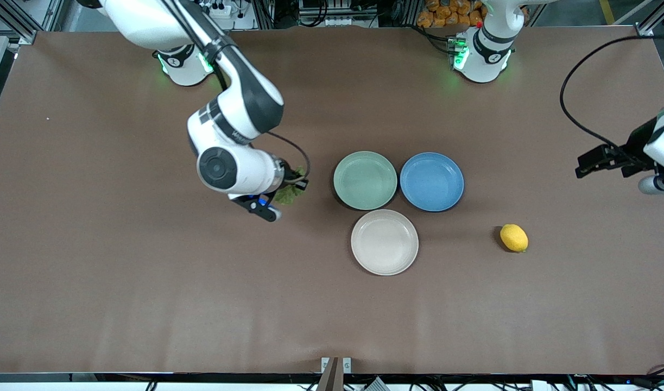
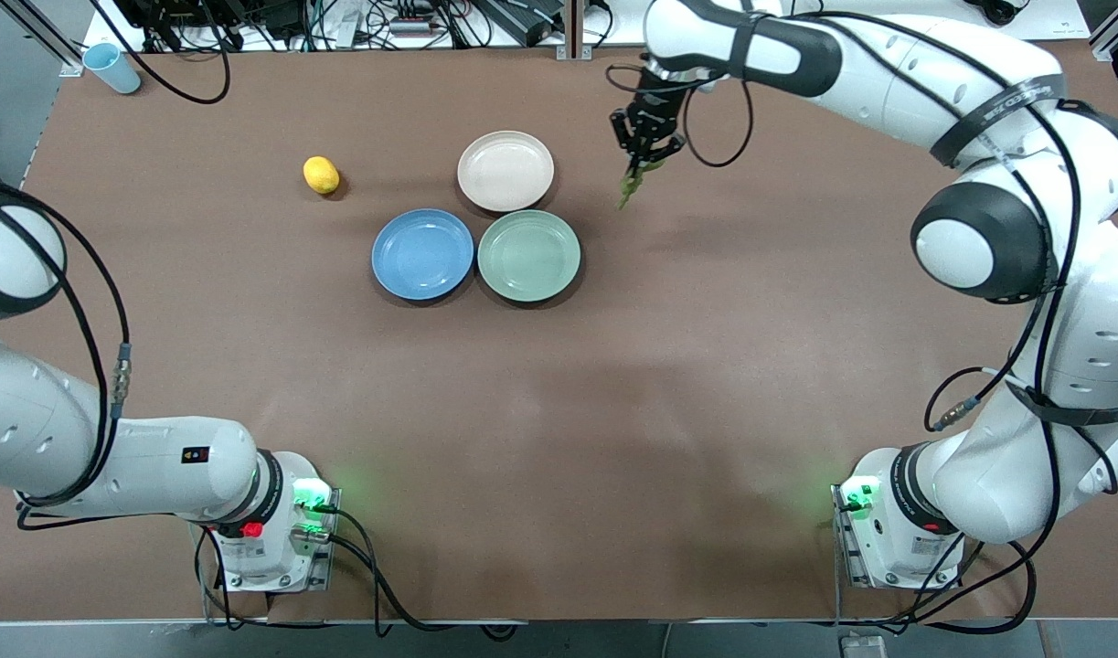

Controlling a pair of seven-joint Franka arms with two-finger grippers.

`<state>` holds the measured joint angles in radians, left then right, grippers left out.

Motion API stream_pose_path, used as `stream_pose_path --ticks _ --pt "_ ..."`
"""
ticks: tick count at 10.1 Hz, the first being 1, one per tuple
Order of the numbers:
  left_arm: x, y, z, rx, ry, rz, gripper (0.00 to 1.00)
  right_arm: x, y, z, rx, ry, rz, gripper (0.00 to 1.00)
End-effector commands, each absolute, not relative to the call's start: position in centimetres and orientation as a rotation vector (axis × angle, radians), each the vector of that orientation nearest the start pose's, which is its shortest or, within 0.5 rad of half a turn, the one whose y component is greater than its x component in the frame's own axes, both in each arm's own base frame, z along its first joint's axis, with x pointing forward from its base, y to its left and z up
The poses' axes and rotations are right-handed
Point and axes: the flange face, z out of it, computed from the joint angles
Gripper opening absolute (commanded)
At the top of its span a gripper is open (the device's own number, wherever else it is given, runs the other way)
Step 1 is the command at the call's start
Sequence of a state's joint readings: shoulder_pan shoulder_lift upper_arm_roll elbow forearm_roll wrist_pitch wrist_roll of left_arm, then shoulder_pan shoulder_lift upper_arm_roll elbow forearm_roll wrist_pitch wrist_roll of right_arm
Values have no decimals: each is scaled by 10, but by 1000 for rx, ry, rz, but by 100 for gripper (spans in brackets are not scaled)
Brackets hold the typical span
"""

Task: Place lemon and lettuce in plates
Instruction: 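Carry the lettuce over the green plate while the left gripper reaches the lemon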

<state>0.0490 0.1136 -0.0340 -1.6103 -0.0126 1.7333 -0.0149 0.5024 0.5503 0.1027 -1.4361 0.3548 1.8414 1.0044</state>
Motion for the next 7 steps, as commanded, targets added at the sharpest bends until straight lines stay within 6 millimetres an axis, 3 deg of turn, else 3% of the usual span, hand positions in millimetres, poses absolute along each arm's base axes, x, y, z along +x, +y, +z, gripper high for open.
stream_pose_path --ticks 1,2,4,7 --pt "628 26 507 -3148 -74 -22 100 540 458 373 -2767 847 509 0" --pt "639 34 486 -3149 -125 -27 100 530 479 366 -2753 862 477 0" --pt "657 49 441 -3152 -233 -34 100 507 528 333 -2690 936 404 0" --pt "674 35 375 -3120 -515 15 100 467 577 299 -2660 973 343 0"
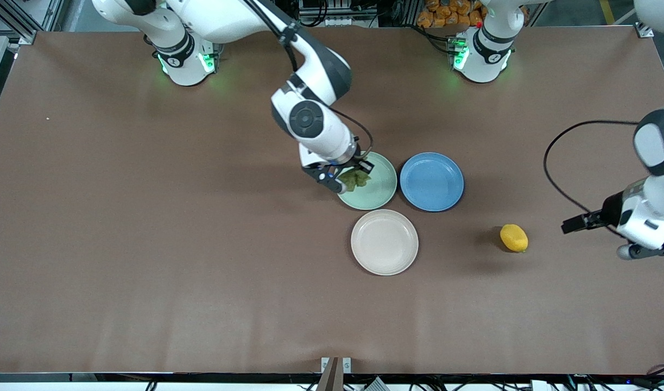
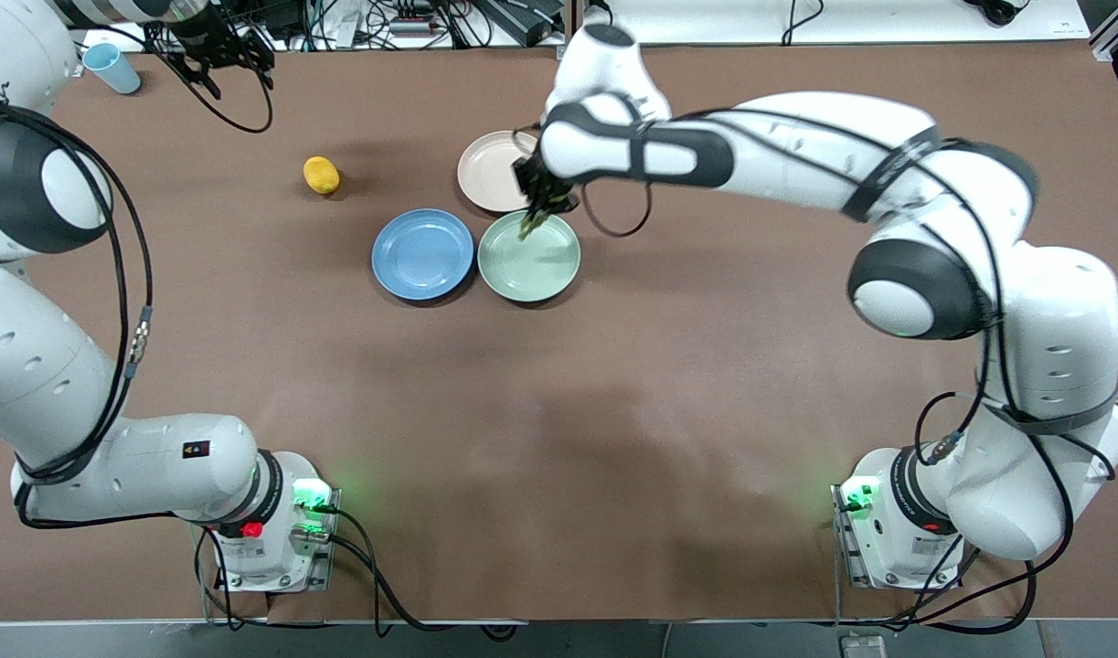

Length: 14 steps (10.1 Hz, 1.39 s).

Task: Place lemon and lettuce in plates
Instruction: 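Carry the lettuce over the green plate while the left gripper reaches the lemon, then release the lettuce onto the green plate while the left gripper grasps the lemon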

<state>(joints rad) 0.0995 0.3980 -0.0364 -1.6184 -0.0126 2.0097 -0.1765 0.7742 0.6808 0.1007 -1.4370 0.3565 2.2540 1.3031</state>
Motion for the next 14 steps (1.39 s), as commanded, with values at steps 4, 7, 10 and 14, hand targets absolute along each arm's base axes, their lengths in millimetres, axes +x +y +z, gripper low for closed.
stream_pose_path --ticks 4,7,10,14 --pt "685 -17 278 -3034 -806 101 100 462 583 266 -2666 1023 301 100" --pt "681 -14 239 -3010 -824 177 100 492 555 323 -2816 1015 370 100" --pt "680 -15 222 -3009 -824 182 100 524 490 437 -2876 833 433 100" --pt "672 -11 208 -2981 -786 210 100 537 388 539 -2955 578 433 100"
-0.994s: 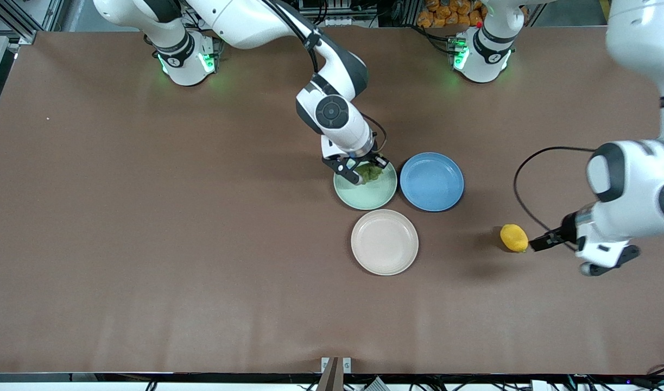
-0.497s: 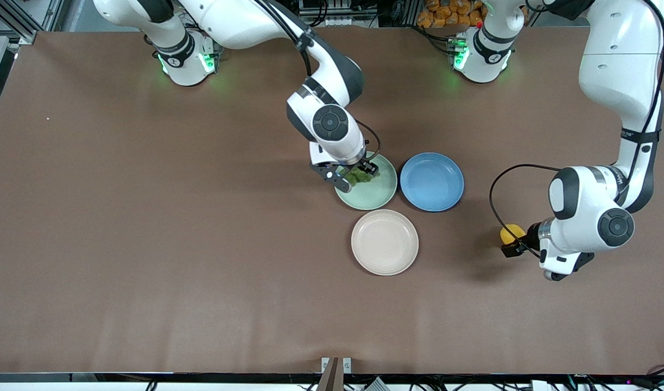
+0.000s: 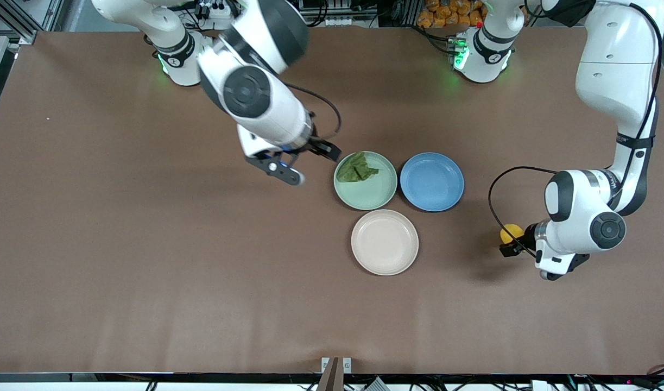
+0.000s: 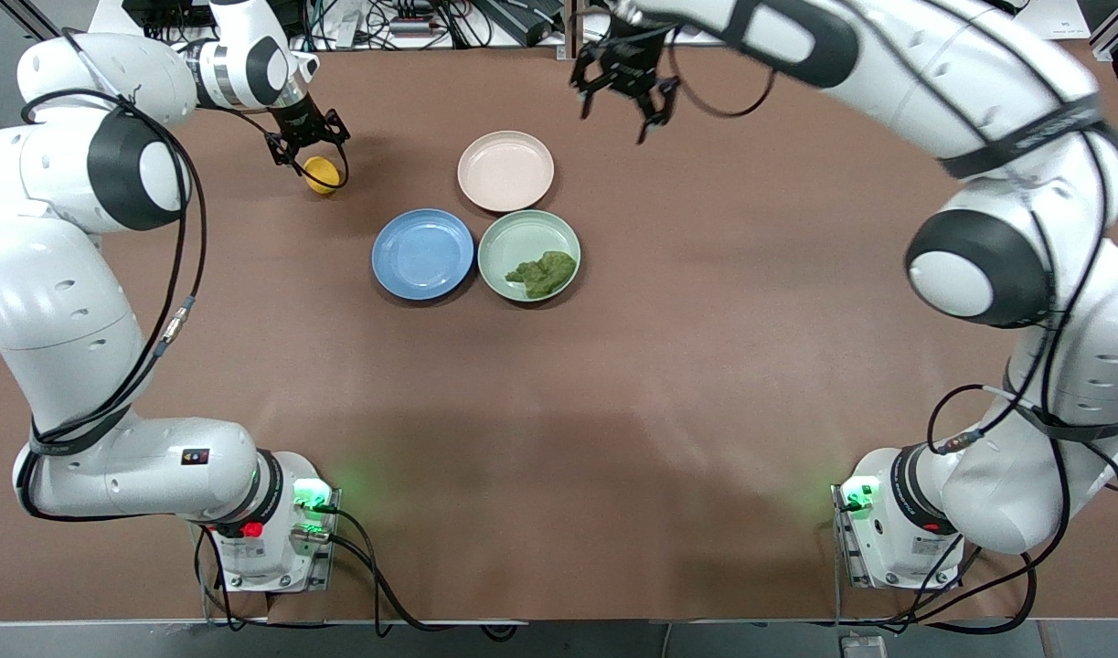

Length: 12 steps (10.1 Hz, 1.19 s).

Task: Place lemon and lettuce in plates
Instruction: 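Release the lettuce onto the green plate while the left gripper grasps the lemon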

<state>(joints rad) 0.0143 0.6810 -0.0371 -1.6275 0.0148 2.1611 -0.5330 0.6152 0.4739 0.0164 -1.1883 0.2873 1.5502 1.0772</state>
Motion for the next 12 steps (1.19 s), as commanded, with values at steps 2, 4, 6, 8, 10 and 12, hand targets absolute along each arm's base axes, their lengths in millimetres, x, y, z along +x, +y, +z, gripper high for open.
stream_pose_path --ticks 2,4,6,8,10,12 --pt "673 -13 208 -2952 -666 176 100 551 321 582 -2945 456 394 100" --pt "671 -18 203 -2939 -649 181 29 564 255 613 -2979 399 292 100" --pt "670 -22 200 -2938 -650 187 0 571 179 631 -3053 289 263 100" --pt "676 -31 211 -2941 -726 142 0 566 117 655 -3119 148 218 100" --pt "693 -75 246 -2983 -748 37 0 574 45 657 -3112 31 209 100" --pt "698 -147 281 -3031 -852 -36 0 584 4 642 -3083 96 190 100"
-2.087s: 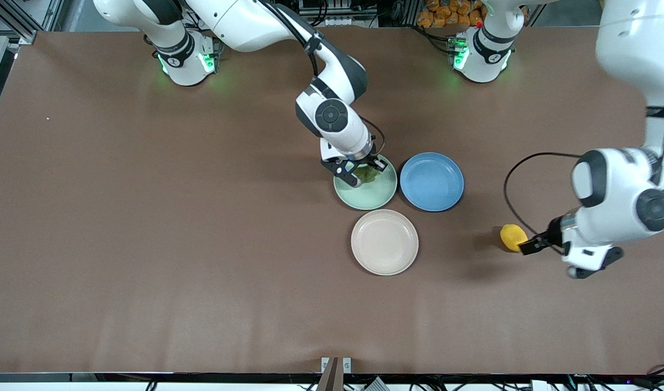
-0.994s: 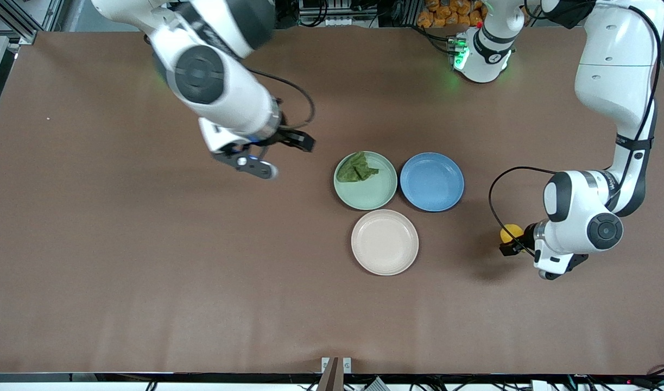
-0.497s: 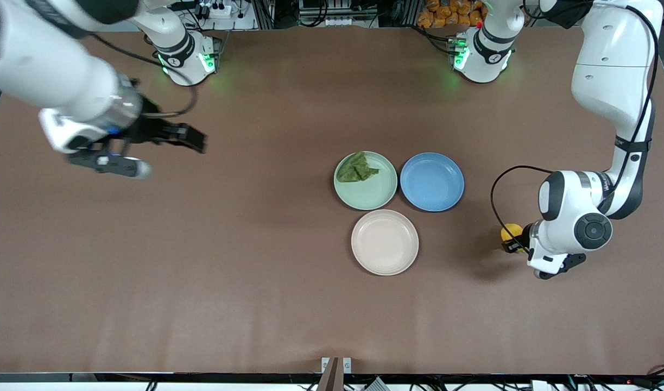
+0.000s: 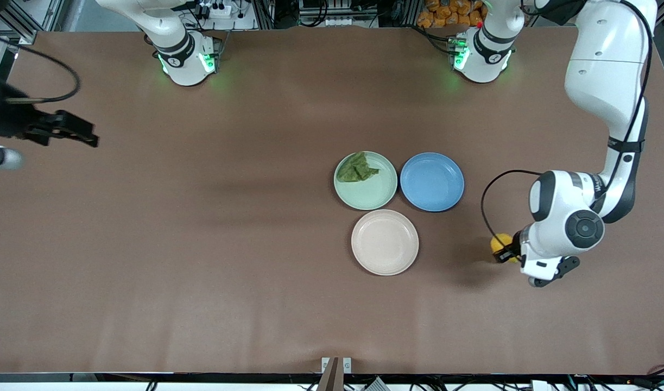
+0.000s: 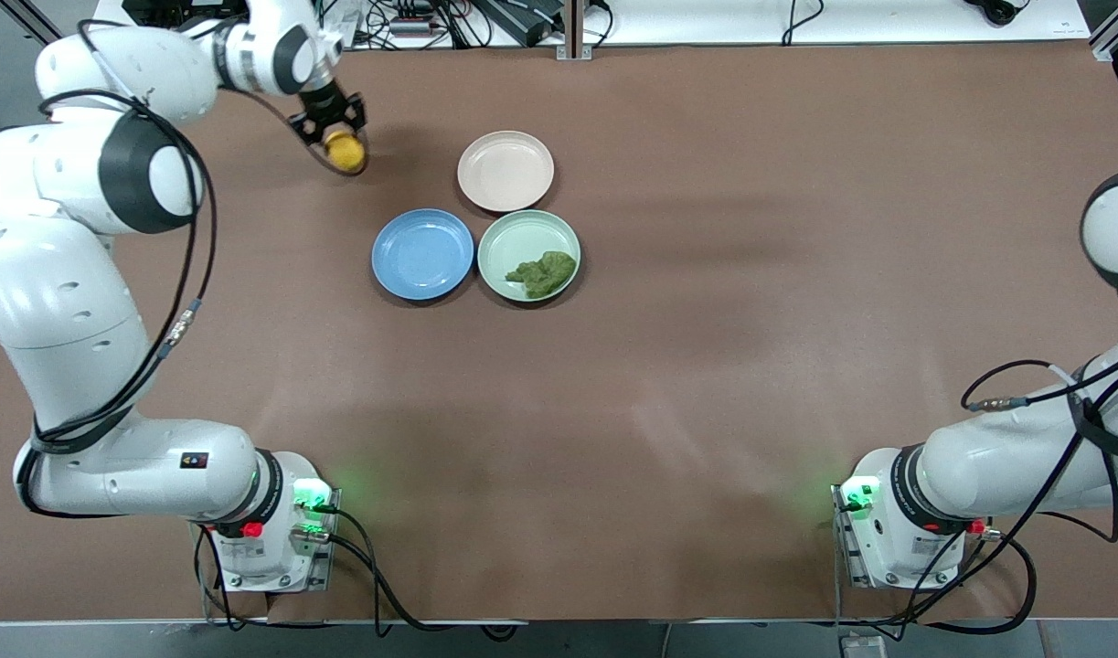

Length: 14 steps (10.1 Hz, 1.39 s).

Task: Place lemon and lettuce in plates
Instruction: 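Carry the lemon with the left gripper over the cream plate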

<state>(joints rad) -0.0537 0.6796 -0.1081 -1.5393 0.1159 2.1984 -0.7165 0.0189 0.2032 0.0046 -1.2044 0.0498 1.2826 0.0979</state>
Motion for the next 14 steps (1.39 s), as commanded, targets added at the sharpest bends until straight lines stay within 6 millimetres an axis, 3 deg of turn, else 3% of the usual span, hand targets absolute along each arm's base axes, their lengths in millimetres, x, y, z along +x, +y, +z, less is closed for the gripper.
stream_pose_path --ticks 1,2,4,5,7,8,9,10,11,12,14 --pt "689 -186 282 -3062 -794 -32 0 592 4 622 -3084 105 150 100" --pt "679 -232 284 -3101 -723 -60 0 587 2 613 -3086 118 75 100" --pt "660 -296 283 -3154 -690 -118 0 570 -7 593 -3088 143 11 100" --pt "650 -321 276 -3167 -684 -124 0 569 -6 591 -3090 150 23 100" --pt "638 -351 264 -3186 -685 -141 0 571 0 586 -3100 129 32 100" --pt "634 -357 258 -3188 -671 -139 0 574 -1 581 -3105 129 30 100" --pt "633 -359 254 -3188 -651 -138 78 577 1 578 -3111 120 15 100" --pt "633 -359 257 -3189 -639 -148 100 581 -1 573 -3118 117 12 100" --pt "635 -357 264 -3189 -644 -164 100 581 -2 575 -3122 112 2 100" --pt "643 -342 272 -3176 -678 -182 100 577 -2 578 -3128 99 16 100" --pt "674 -271 296 -3118 -784 -218 100 575 -13 580 -3130 129 38 100"
